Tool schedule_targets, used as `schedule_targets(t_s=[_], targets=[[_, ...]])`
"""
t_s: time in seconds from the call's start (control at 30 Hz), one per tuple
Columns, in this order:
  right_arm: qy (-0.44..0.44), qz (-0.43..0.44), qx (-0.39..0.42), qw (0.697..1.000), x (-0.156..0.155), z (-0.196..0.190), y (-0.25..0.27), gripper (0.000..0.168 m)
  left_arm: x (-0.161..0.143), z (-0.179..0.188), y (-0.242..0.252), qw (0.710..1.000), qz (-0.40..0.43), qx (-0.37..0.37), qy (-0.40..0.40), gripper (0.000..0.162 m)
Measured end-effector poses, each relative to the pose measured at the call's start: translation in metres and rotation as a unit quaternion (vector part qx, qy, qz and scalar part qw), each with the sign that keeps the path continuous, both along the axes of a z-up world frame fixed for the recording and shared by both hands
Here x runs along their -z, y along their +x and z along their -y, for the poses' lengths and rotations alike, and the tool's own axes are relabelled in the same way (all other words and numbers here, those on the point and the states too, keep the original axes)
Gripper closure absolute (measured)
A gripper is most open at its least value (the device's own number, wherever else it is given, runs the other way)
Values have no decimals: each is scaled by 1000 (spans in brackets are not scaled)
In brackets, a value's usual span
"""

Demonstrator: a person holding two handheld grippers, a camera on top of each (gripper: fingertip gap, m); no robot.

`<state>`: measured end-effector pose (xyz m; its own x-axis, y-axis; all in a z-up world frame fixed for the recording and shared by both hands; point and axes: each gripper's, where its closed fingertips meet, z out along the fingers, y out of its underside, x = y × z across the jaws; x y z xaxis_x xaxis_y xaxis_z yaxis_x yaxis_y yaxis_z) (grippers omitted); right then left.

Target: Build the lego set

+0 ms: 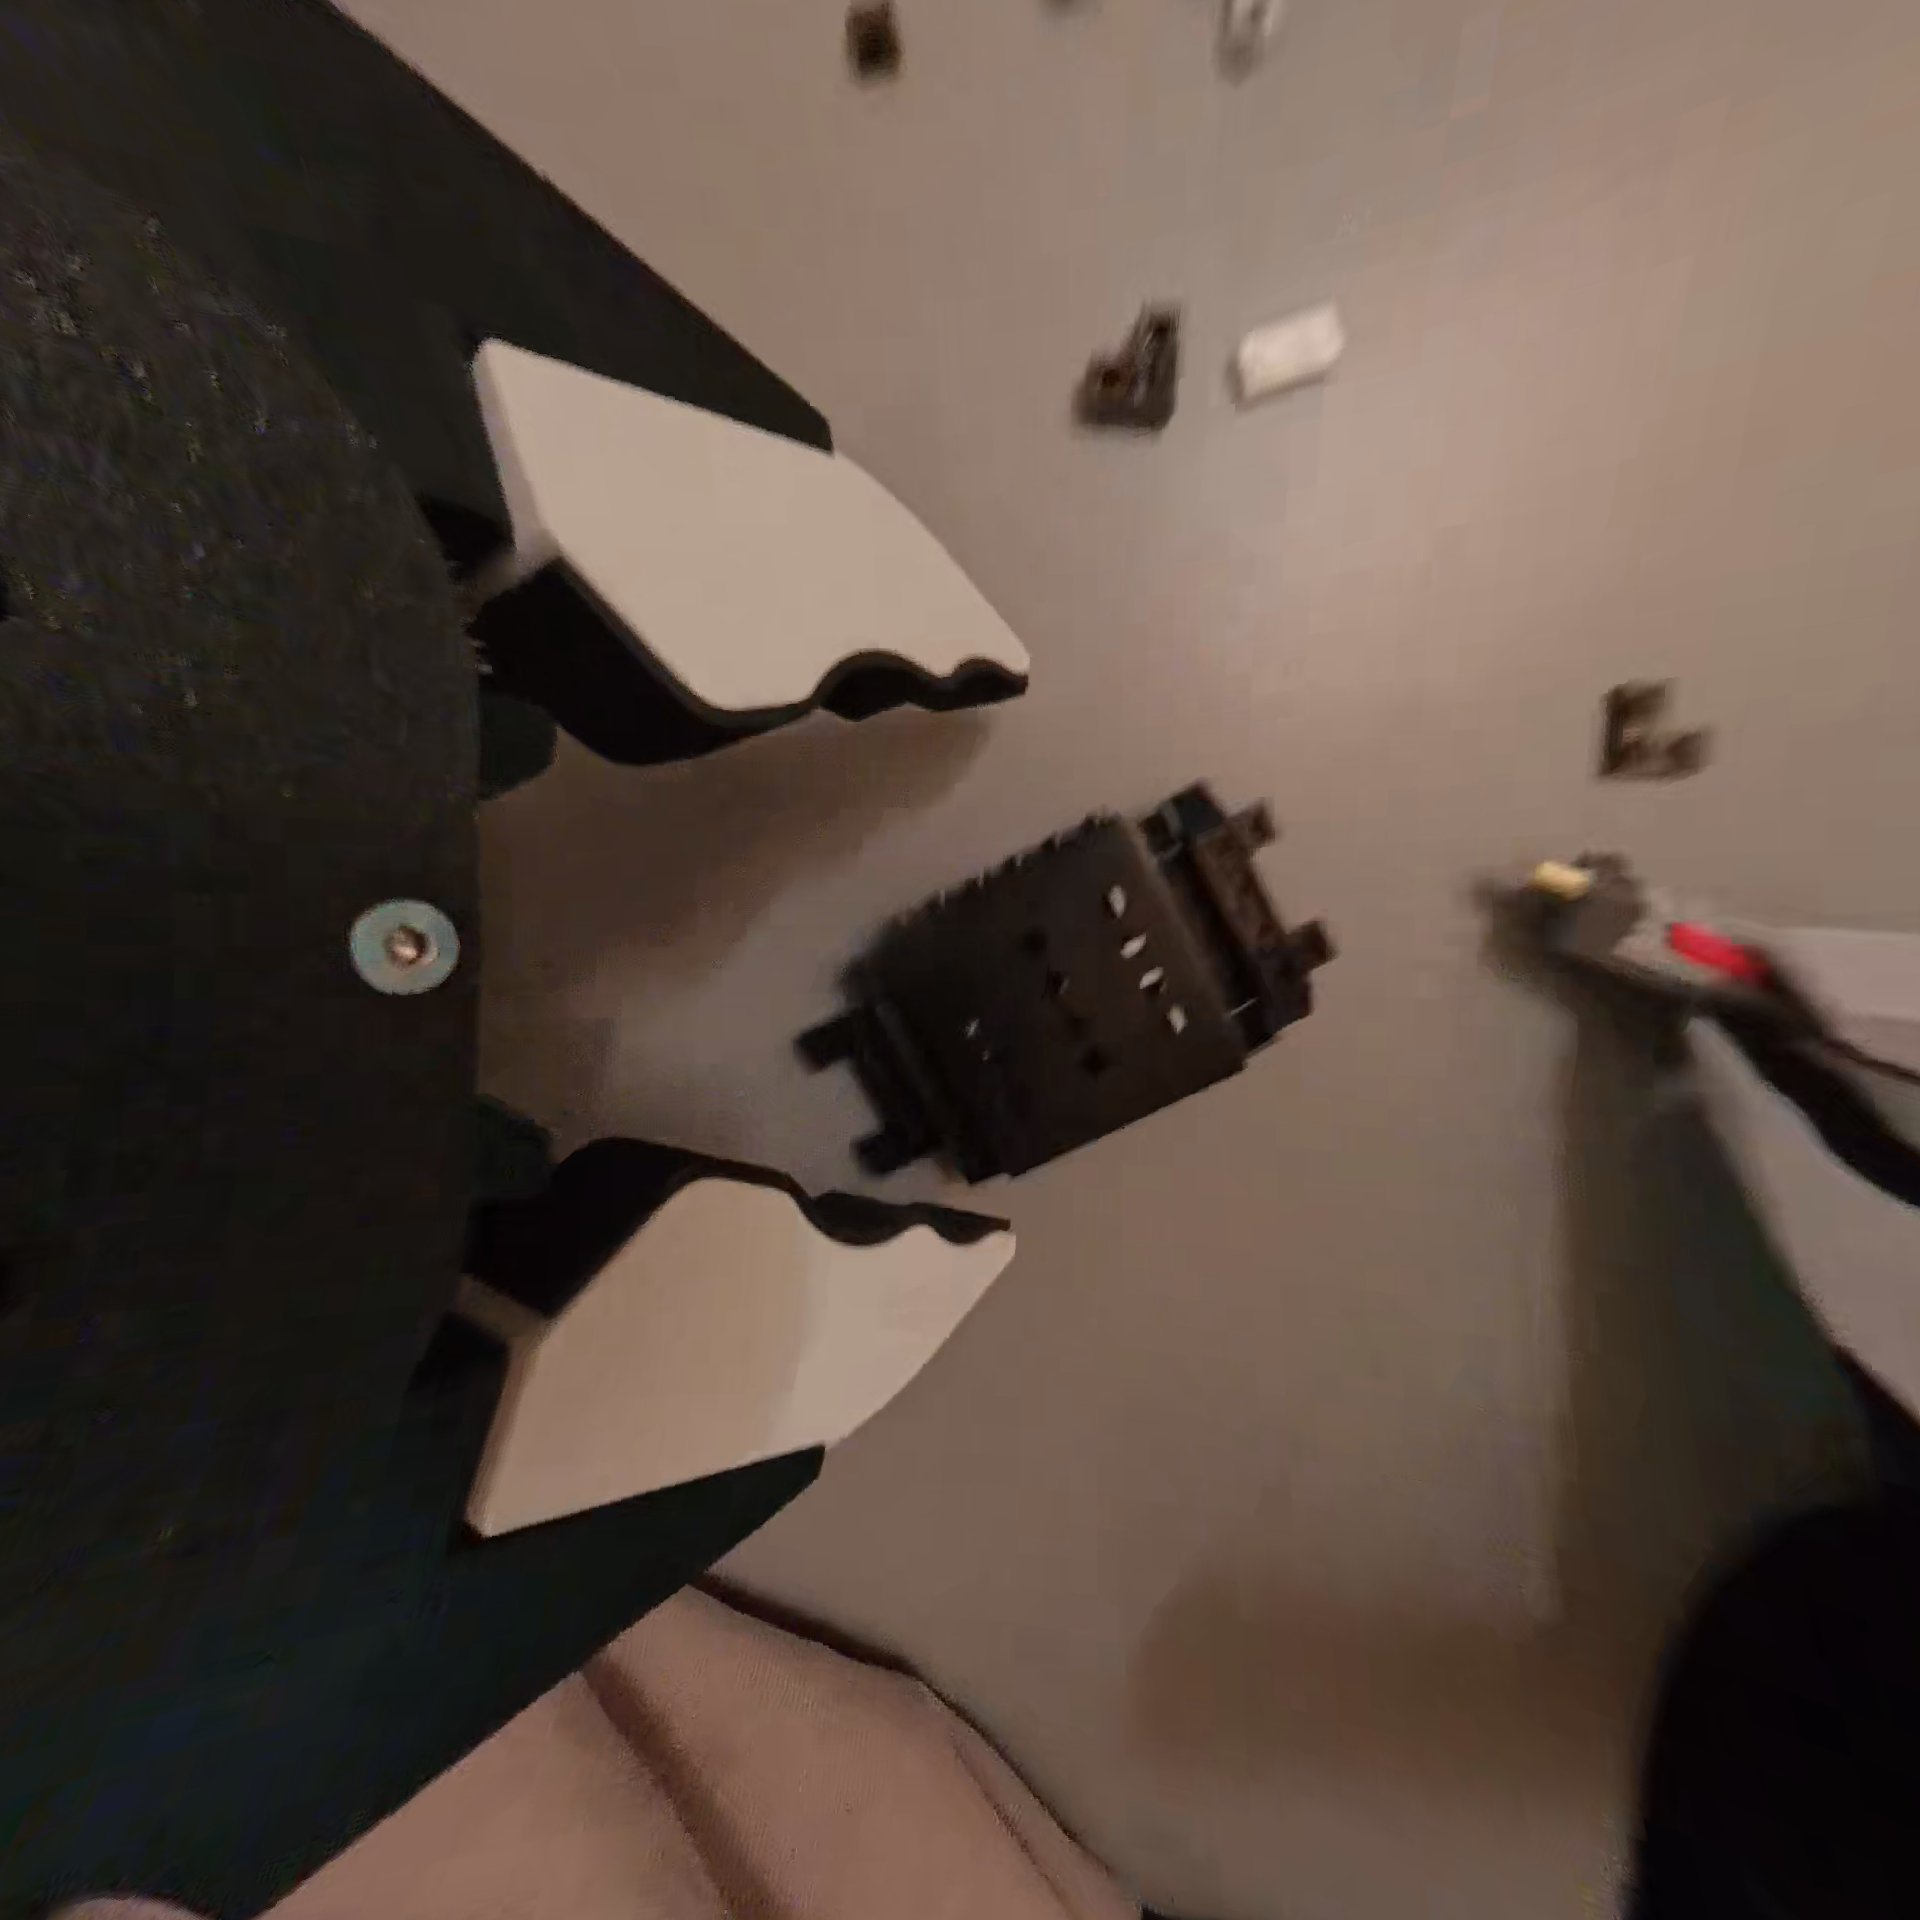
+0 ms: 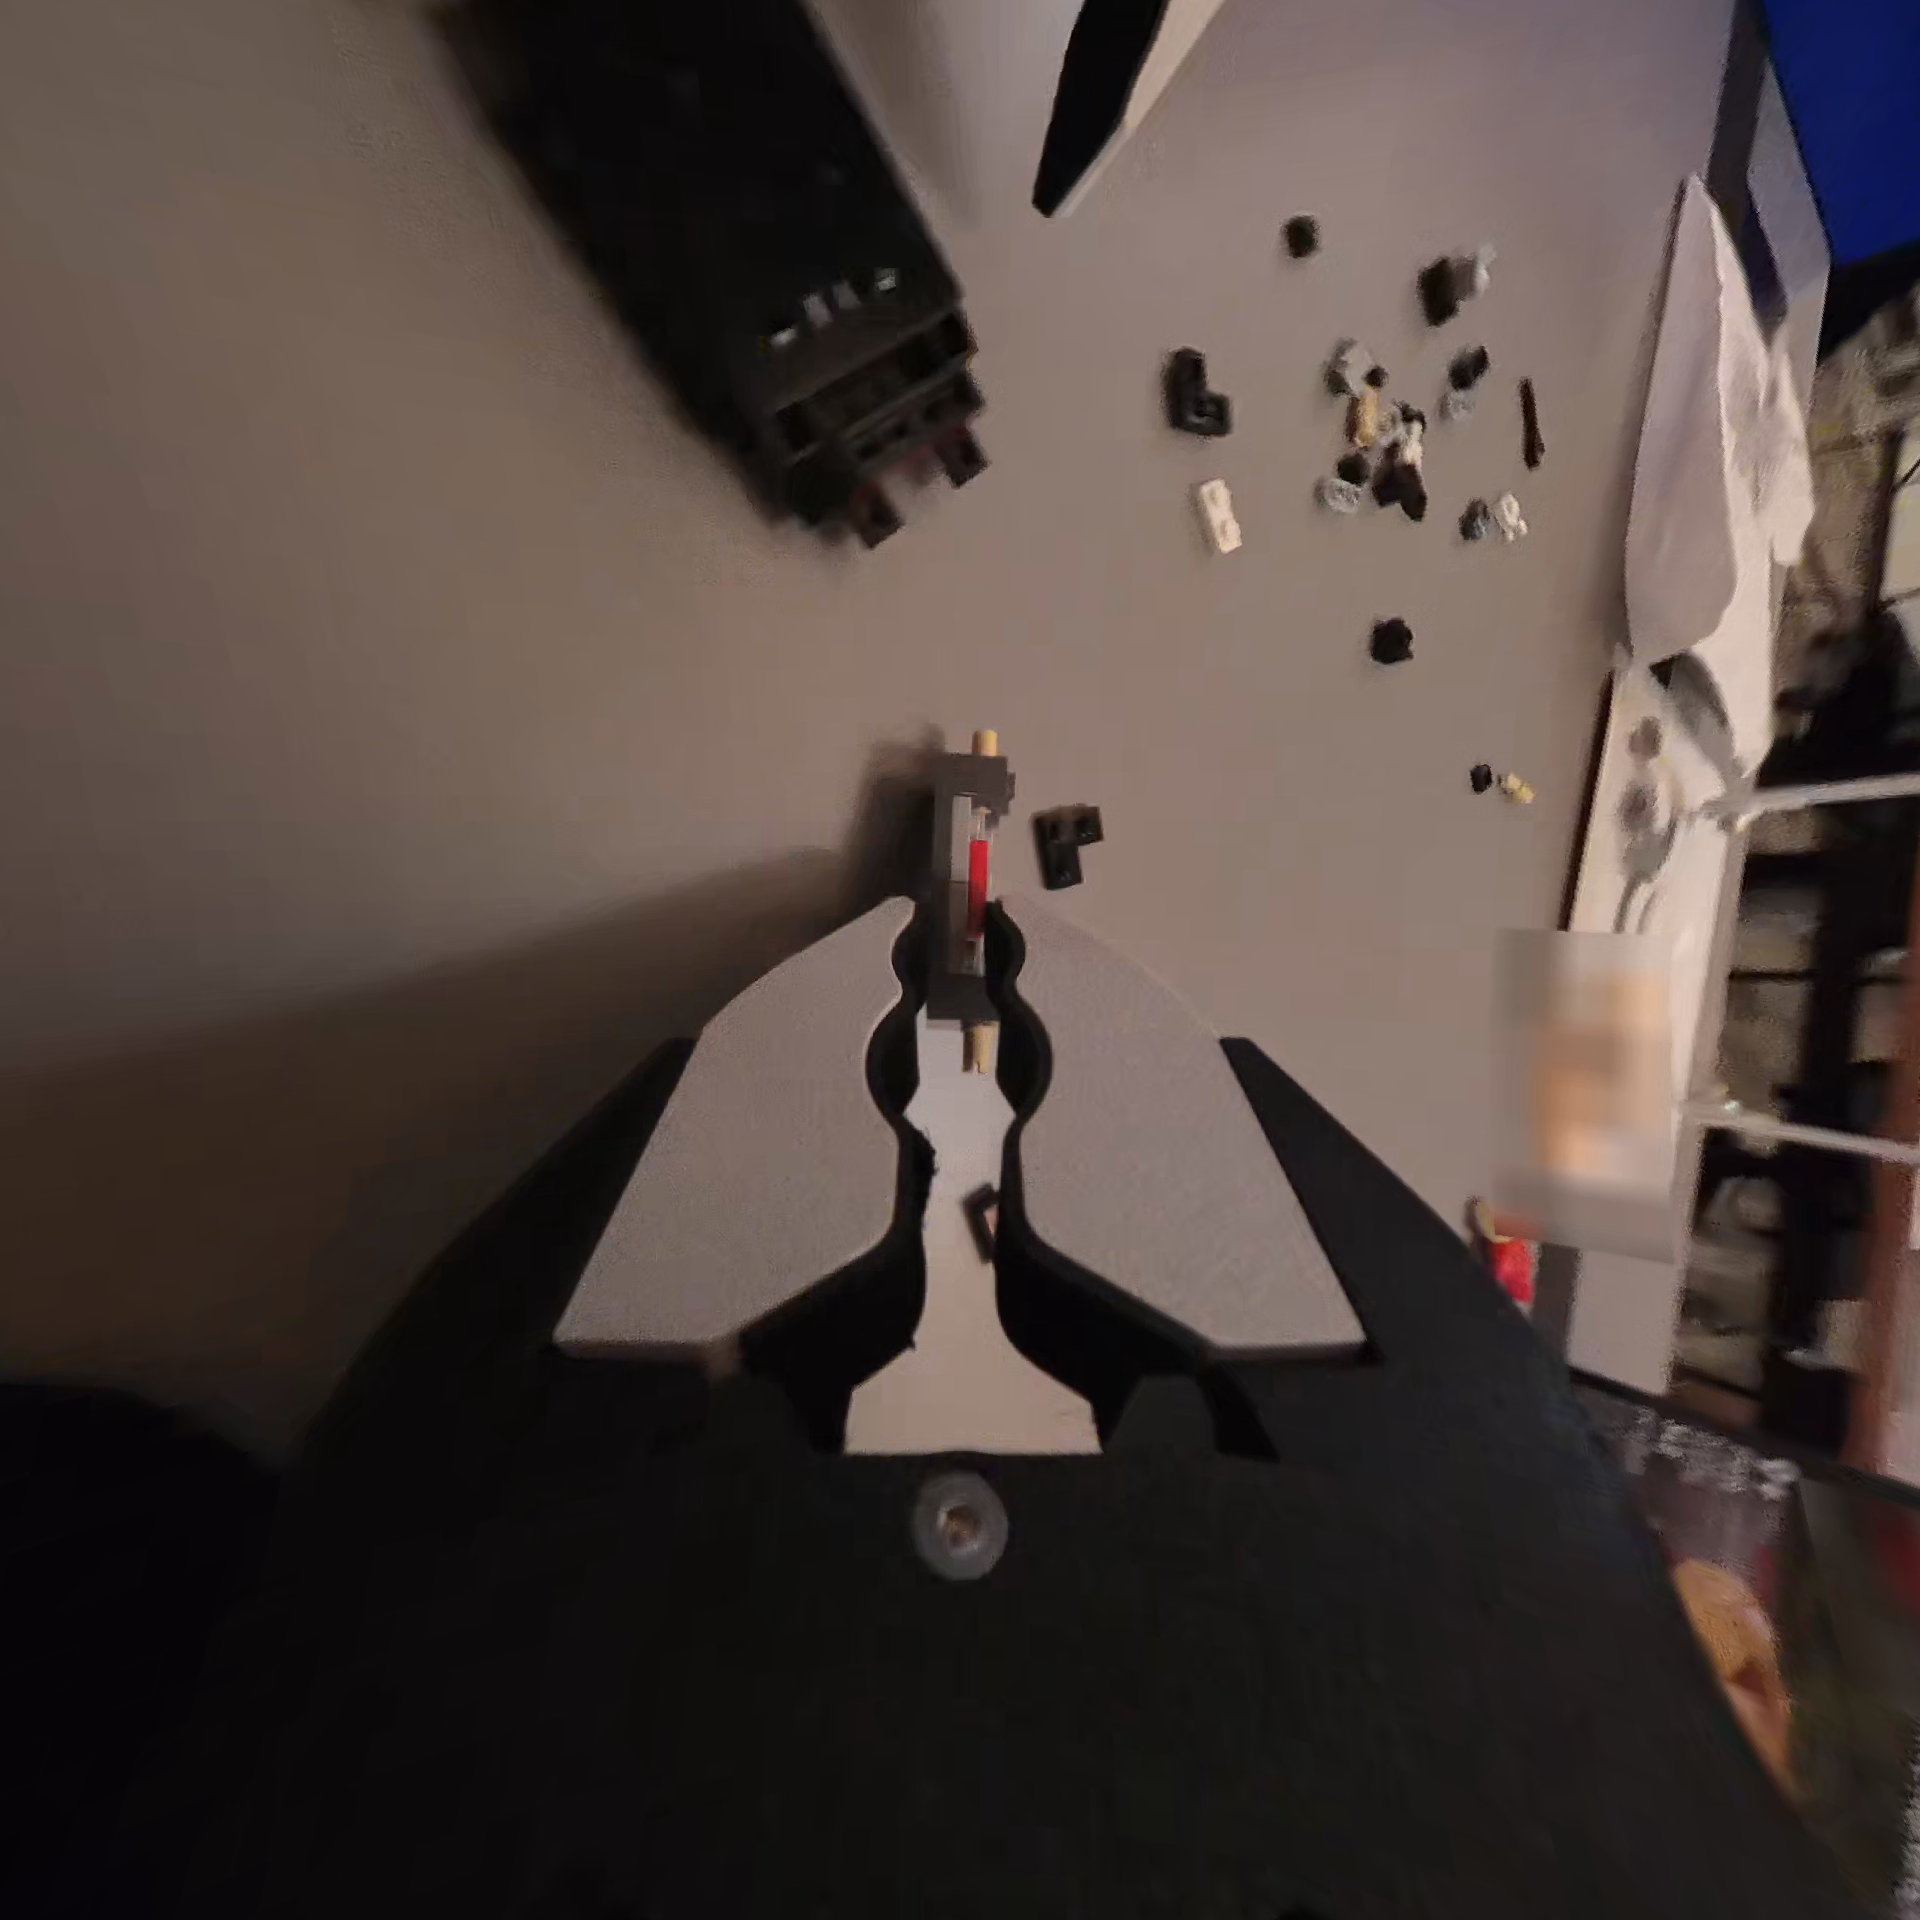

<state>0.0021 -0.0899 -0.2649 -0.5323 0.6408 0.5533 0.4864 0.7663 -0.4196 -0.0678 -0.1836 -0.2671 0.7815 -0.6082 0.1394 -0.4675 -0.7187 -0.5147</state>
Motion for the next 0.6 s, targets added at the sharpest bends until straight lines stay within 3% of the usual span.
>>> schedule_targets(t_s=[0.07,0.17,0.2,0.23,0.37,0.47,0.6], targets=[[20,8,-25,999,3,3,3,159,12,8,10,1000,-17,-20,-9,68],[6,27,-35,999,6,7,6,159,16,5,10,997,-62,-39,20,87],[-4,36,-30,999,7,7,7,151,15,4,13,997,-59,-41,26,97],[-18,42,-16,999,6,6,9,144,14,4,14,997,-62,-39,32,97],[-182,9,40,982,-24,28,5,138,9,-1,13,989,-101,-9,104,98],[-381,32,100,919,-35,62,0,129,-3,-9,17,968,-126,17,215,98],[-544,-15,166,822,-53,72,-18,119,-50,-15,27,910,-109,9,400,98]])
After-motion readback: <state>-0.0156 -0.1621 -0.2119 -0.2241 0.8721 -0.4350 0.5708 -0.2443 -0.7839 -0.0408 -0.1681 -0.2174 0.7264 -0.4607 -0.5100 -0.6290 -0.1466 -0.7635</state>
